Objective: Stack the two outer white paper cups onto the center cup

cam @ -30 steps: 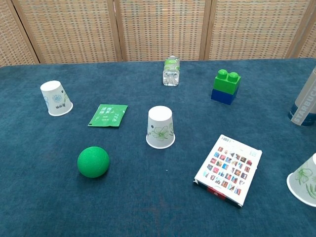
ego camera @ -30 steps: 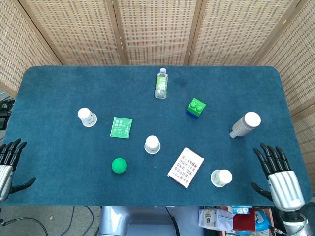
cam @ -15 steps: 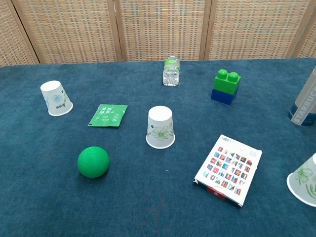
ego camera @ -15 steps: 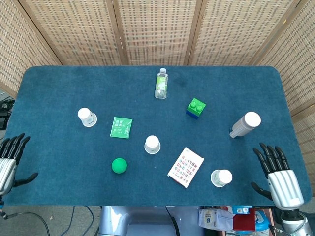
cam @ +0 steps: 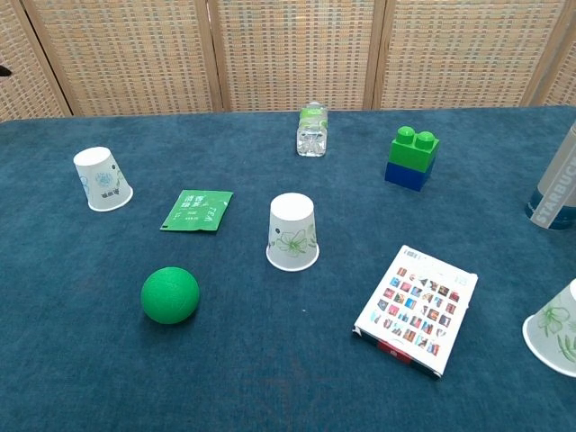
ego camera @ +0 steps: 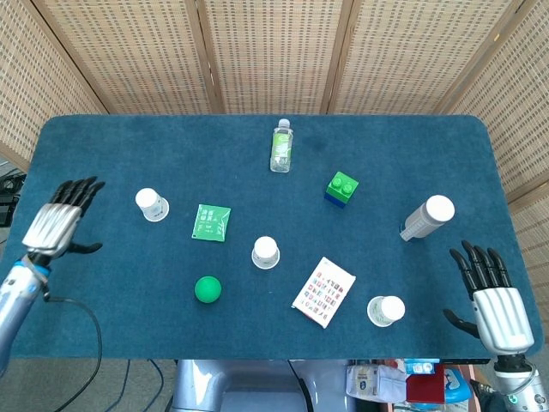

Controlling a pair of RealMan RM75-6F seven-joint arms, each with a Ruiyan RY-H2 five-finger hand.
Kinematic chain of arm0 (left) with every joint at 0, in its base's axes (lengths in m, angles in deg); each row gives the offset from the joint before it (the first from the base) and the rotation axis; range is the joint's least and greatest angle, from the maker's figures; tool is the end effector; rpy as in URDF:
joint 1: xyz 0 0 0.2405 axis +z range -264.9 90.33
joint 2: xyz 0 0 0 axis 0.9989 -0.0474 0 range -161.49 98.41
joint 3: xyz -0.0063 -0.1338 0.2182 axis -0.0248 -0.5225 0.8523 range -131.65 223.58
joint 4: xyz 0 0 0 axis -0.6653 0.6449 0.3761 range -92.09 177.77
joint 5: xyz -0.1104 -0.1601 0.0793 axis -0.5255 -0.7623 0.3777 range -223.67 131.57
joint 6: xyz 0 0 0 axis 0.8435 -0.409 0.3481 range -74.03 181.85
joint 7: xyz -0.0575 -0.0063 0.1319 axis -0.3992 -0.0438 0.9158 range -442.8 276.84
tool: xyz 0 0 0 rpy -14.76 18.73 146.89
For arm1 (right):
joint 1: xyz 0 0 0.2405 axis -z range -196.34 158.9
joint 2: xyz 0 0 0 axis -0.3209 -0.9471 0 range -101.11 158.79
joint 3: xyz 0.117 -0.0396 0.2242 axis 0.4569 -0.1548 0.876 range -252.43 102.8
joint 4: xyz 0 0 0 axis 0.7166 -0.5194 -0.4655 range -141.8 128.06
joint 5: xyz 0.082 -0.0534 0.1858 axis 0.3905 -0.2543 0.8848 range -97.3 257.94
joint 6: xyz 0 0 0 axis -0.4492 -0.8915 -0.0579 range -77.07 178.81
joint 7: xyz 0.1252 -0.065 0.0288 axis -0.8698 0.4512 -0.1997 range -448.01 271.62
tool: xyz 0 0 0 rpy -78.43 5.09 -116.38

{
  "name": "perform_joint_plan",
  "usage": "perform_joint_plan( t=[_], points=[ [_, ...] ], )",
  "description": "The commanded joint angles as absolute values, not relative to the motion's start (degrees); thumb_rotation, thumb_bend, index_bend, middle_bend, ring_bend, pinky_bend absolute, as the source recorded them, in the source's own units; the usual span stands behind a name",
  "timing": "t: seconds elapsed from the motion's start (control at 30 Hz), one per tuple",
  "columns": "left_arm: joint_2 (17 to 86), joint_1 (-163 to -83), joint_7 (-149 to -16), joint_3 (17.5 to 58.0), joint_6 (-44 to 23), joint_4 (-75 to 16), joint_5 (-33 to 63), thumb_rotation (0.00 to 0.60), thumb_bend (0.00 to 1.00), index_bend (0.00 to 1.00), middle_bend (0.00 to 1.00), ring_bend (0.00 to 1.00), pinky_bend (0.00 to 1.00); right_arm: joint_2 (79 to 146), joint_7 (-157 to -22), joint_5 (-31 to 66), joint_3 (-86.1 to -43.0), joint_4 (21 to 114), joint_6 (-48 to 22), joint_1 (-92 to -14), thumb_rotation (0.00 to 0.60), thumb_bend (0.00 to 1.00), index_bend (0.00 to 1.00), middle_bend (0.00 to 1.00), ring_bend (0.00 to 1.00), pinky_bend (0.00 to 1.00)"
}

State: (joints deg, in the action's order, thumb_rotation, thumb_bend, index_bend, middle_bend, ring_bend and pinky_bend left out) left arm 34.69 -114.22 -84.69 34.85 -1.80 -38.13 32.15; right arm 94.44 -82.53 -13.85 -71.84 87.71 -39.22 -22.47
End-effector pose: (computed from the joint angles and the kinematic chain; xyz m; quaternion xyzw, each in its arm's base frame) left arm -0.2812 0.3324 0.1375 -0.6878 -0.3769 -0.3347 0.5224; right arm -0.2804 -0.1729 0.1524 0.6185 -0.3248 0.4271 0.5741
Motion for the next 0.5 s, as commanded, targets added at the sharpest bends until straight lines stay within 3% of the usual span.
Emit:
perform_joint_plan(
  t=[0.03,0.2,0.5],
  points=[
    [40.8,-120.6,-83.7,32.8,6.6,-31.7,26.5,0.600,0.13,0.00,0.00,0.00,0.02,94.6,-83.2,-12.3,-71.2,87.0,-38.2,-22.9,0.600,0.00,0.00,0.00,0.00,0.00],
    [46.5,-124.3,-83.8,32.1,9.5,-25.2,24.6,0.600,0.13,0.00,0.04,0.05,0.13,94.5,-84.4,-10.0,-70.3,86.2,-37.3,-23.2,0.600,0.00,0.00,0.00,0.00,0.00],
    [56.1,-130.5,-84.9,31.2,14.9,-11.8,22.1,0.600,0.13,0.05,0.20,0.23,0.27,94.7,-85.0,-7.0,-69.5,84.8,-35.5,-23.7,0.600,0.00,0.00,0.00,0.00,0.00]
  ],
)
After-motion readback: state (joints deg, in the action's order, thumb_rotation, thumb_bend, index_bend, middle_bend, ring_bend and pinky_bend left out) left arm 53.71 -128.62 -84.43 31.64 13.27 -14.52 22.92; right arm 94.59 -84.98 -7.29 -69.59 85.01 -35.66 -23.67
